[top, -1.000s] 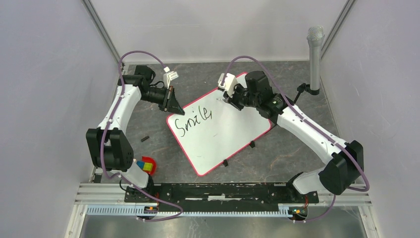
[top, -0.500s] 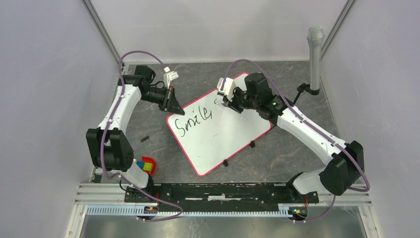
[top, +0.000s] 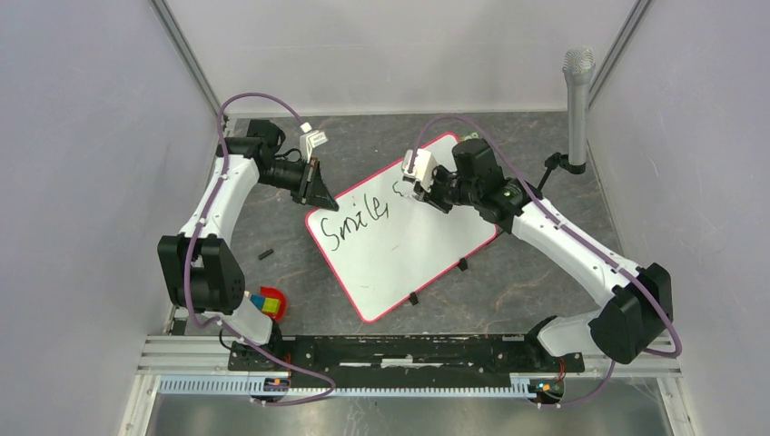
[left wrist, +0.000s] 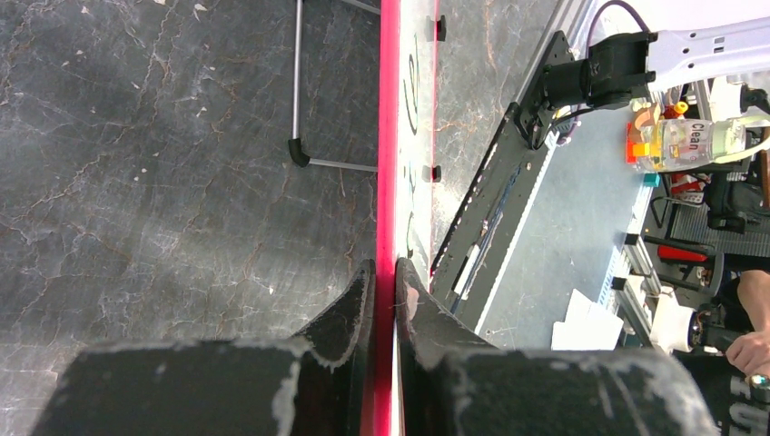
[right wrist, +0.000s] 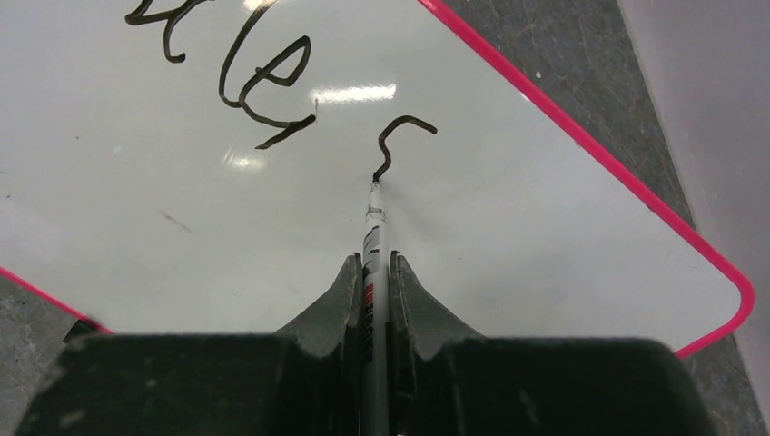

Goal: Write a sentence on the whiteboard

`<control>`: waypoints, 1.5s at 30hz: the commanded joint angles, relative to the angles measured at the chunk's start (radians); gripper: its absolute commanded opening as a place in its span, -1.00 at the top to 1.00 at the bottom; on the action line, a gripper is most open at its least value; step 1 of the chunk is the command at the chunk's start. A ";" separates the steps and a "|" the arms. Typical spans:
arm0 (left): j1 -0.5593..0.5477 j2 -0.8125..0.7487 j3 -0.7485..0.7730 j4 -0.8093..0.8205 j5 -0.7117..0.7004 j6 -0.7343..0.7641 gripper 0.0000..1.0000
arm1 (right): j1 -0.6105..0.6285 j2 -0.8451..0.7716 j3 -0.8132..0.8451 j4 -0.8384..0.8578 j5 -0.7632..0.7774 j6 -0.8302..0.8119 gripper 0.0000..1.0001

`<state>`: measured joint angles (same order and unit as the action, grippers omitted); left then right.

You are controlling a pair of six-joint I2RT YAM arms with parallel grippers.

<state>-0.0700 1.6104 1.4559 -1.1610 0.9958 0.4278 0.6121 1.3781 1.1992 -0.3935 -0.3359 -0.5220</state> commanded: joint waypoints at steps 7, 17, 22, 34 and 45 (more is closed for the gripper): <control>-0.027 0.000 0.022 -0.023 -0.018 0.051 0.95 | 0.029 -0.016 0.037 -0.074 -0.096 0.012 1.00; -0.027 -0.005 0.020 -0.023 -0.020 0.049 0.96 | -0.069 -0.024 0.087 0.019 -0.055 0.069 1.00; -0.027 0.000 0.021 -0.023 -0.019 0.051 0.96 | -0.071 -0.001 0.091 0.039 -0.070 0.080 1.00; -0.027 0.011 0.020 -0.023 -0.021 0.058 0.95 | -0.070 0.057 0.090 0.029 -0.072 0.086 1.00; -0.027 0.013 0.026 -0.024 -0.023 0.056 0.95 | -0.100 0.050 0.092 0.014 0.067 0.047 1.00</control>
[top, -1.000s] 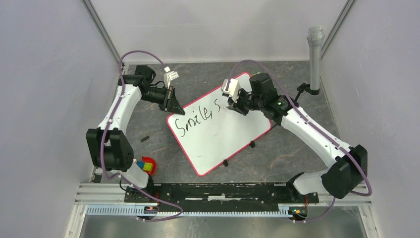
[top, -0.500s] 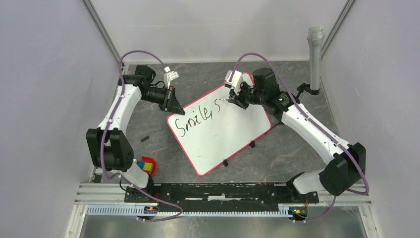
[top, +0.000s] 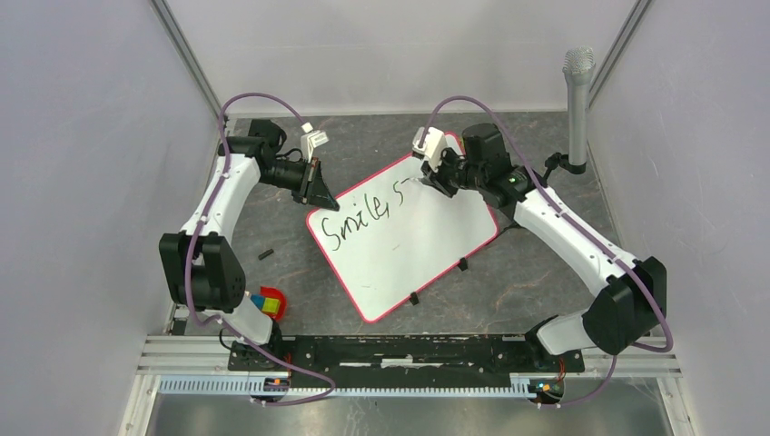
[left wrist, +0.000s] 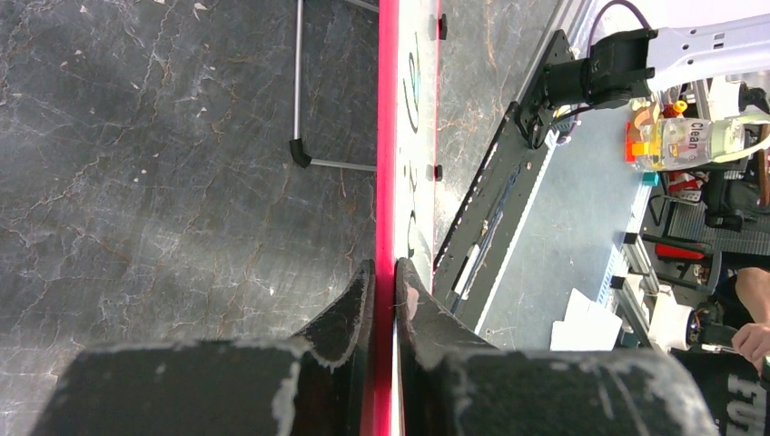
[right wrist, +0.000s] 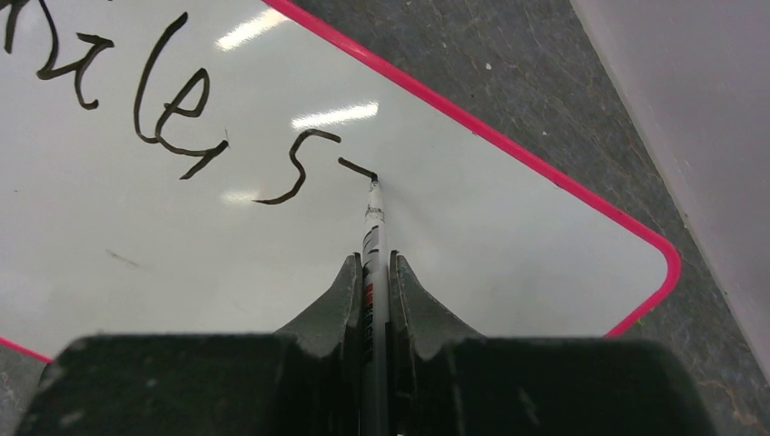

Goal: Write a sentence on the whiteboard

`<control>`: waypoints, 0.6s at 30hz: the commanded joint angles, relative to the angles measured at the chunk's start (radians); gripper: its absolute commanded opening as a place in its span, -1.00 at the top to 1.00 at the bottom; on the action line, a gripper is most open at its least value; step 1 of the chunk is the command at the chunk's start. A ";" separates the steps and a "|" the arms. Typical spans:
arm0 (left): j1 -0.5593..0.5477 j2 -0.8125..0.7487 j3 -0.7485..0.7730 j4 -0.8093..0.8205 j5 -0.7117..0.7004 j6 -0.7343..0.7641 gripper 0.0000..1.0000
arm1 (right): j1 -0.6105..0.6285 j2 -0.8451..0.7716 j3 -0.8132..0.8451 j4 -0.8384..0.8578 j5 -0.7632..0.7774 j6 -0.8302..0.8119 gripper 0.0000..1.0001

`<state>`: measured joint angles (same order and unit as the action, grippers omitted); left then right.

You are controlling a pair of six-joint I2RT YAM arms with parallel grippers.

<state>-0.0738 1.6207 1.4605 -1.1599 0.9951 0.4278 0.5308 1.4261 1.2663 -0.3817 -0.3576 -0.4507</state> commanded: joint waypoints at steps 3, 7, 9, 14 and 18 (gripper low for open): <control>-0.023 0.002 0.020 -0.025 -0.023 0.056 0.95 | -0.020 -0.004 0.027 0.004 0.074 -0.027 1.00; -0.023 0.005 0.021 -0.024 -0.021 0.054 0.96 | -0.020 -0.024 0.049 0.014 0.026 -0.018 1.00; -0.023 0.005 0.022 -0.024 -0.021 0.055 0.95 | -0.020 -0.031 0.067 0.017 -0.008 -0.011 1.00; -0.023 0.007 0.026 -0.024 -0.021 0.053 0.96 | -0.019 -0.016 0.097 0.038 -0.049 0.010 1.00; -0.023 0.007 0.025 -0.025 -0.024 0.053 0.95 | -0.019 0.008 0.100 0.045 -0.055 0.012 1.00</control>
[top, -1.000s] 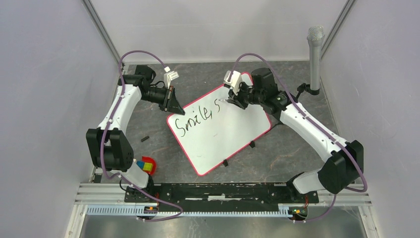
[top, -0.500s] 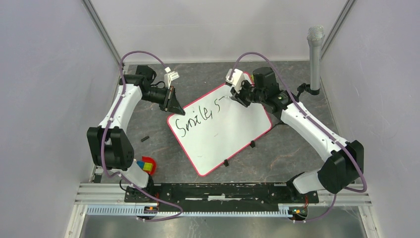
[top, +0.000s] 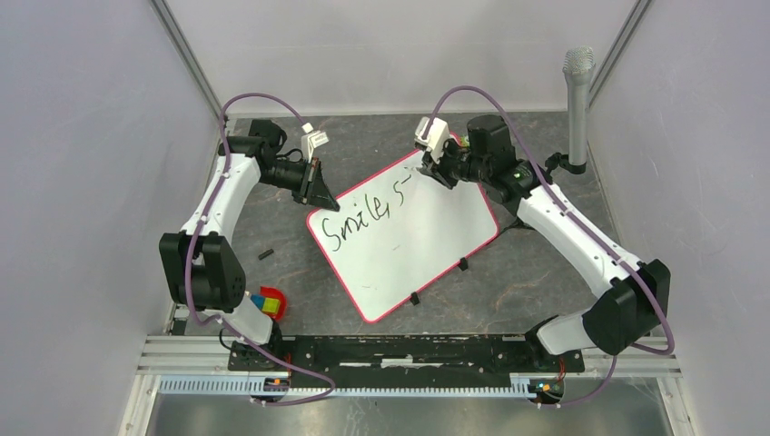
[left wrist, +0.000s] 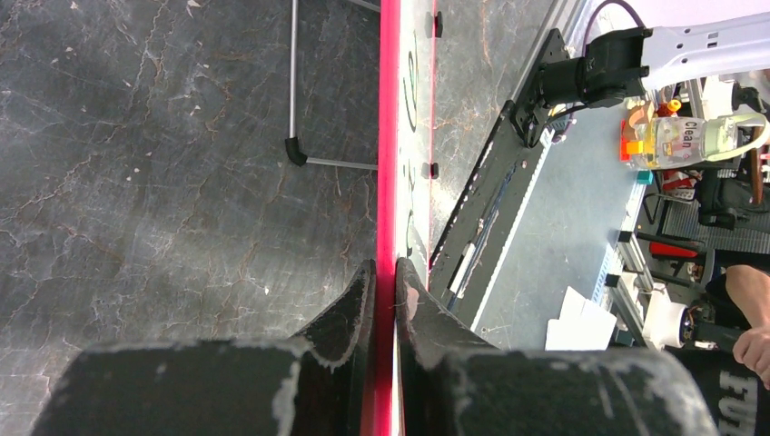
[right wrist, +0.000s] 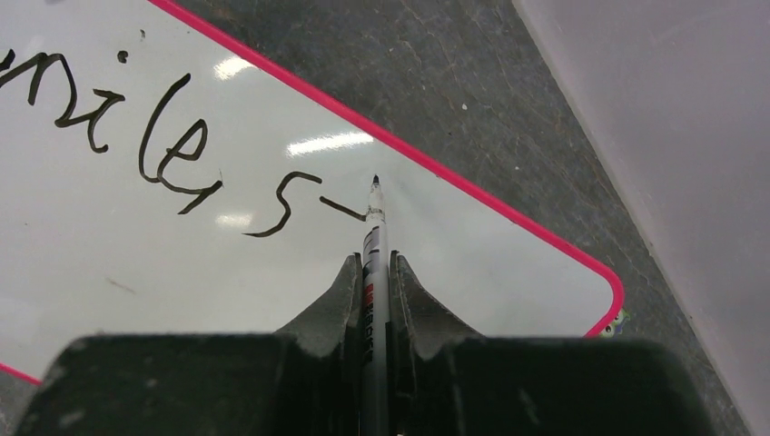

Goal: Write a sentence on the whiteboard

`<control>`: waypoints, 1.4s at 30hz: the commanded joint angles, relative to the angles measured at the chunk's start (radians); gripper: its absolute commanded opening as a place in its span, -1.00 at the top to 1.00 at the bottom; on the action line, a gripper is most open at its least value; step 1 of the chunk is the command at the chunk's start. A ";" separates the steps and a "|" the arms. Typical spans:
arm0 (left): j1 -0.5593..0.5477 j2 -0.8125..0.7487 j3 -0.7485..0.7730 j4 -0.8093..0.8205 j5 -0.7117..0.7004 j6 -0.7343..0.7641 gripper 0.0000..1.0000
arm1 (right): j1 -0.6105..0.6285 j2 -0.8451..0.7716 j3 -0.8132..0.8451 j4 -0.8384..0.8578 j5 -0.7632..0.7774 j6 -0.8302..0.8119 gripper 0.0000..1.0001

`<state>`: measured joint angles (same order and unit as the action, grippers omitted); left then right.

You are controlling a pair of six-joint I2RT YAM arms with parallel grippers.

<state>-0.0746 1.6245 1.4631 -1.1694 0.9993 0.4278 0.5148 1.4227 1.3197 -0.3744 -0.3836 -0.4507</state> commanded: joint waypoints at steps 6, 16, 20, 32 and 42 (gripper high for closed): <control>-0.022 0.004 0.022 -0.015 -0.031 0.054 0.95 | -0.003 0.028 0.018 0.038 -0.017 -0.001 1.00; -0.022 0.003 0.020 -0.015 -0.033 0.054 0.95 | -0.002 -0.033 -0.082 0.000 -0.024 -0.029 1.00; -0.022 0.000 0.020 -0.015 -0.032 0.054 0.96 | -0.001 -0.066 -0.115 -0.033 -0.040 -0.049 1.00; -0.024 -0.008 0.017 -0.015 -0.033 0.048 0.95 | -0.004 -0.072 -0.092 -0.021 0.096 -0.093 1.00; -0.024 -0.007 0.020 -0.015 -0.033 0.050 0.96 | -0.014 -0.074 -0.039 -0.012 0.095 -0.075 1.00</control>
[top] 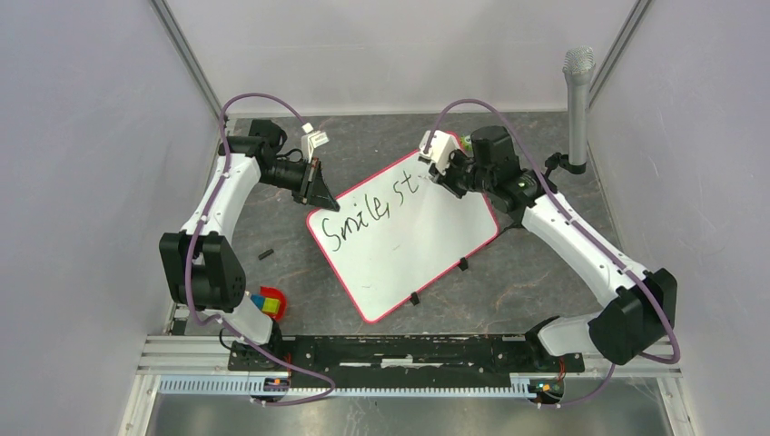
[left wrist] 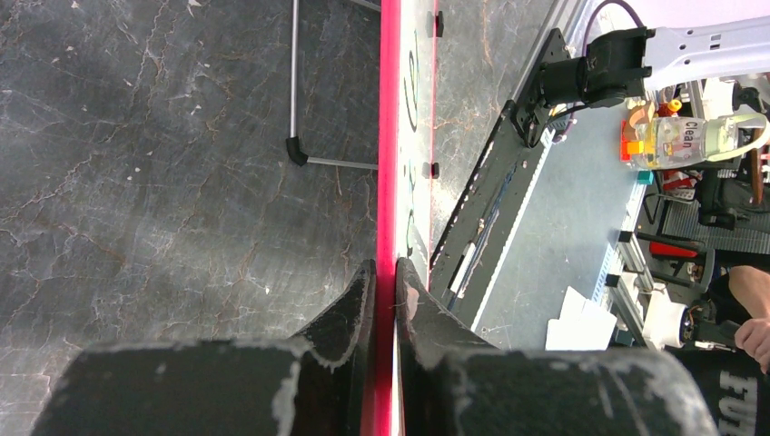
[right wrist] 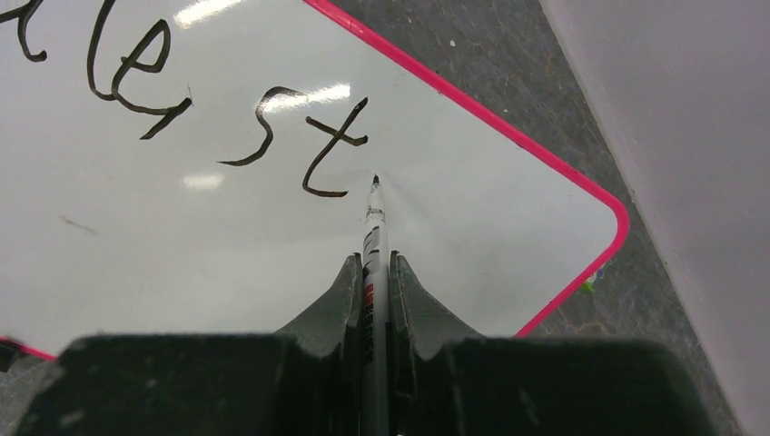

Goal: Write a sentence on the whiteboard

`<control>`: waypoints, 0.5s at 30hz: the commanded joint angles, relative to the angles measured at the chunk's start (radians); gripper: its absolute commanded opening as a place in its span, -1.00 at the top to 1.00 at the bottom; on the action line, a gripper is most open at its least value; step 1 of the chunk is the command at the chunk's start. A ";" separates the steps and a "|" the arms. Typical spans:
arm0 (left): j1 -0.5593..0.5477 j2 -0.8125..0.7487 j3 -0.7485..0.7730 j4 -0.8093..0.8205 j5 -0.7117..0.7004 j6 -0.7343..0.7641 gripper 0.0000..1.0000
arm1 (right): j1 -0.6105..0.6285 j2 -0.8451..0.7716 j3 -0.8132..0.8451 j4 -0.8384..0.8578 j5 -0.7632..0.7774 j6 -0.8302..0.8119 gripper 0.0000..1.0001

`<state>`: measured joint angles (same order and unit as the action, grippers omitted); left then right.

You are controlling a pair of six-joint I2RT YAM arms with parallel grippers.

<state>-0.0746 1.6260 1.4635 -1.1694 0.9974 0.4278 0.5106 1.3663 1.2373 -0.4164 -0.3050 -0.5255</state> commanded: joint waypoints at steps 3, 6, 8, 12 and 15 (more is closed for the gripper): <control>-0.024 -0.009 0.021 -0.015 -0.031 0.051 0.95 | -0.014 -0.008 0.033 0.052 0.037 0.002 1.00; -0.024 -0.011 0.020 -0.015 -0.031 0.050 0.96 | -0.014 0.007 0.037 0.060 0.039 0.011 1.00; -0.024 -0.010 0.020 -0.015 -0.029 0.050 0.95 | -0.014 0.017 0.043 0.070 0.036 0.018 1.00; -0.024 -0.009 0.023 -0.015 -0.029 0.050 0.96 | -0.013 0.041 0.060 0.077 0.019 0.025 1.00; -0.024 -0.011 0.022 -0.015 -0.029 0.050 0.95 | -0.012 0.055 0.073 0.076 0.008 0.025 1.00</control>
<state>-0.0746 1.6260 1.4635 -1.1694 0.9970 0.4278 0.5011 1.4040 1.2530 -0.3817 -0.2832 -0.5163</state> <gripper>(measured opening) 0.140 0.153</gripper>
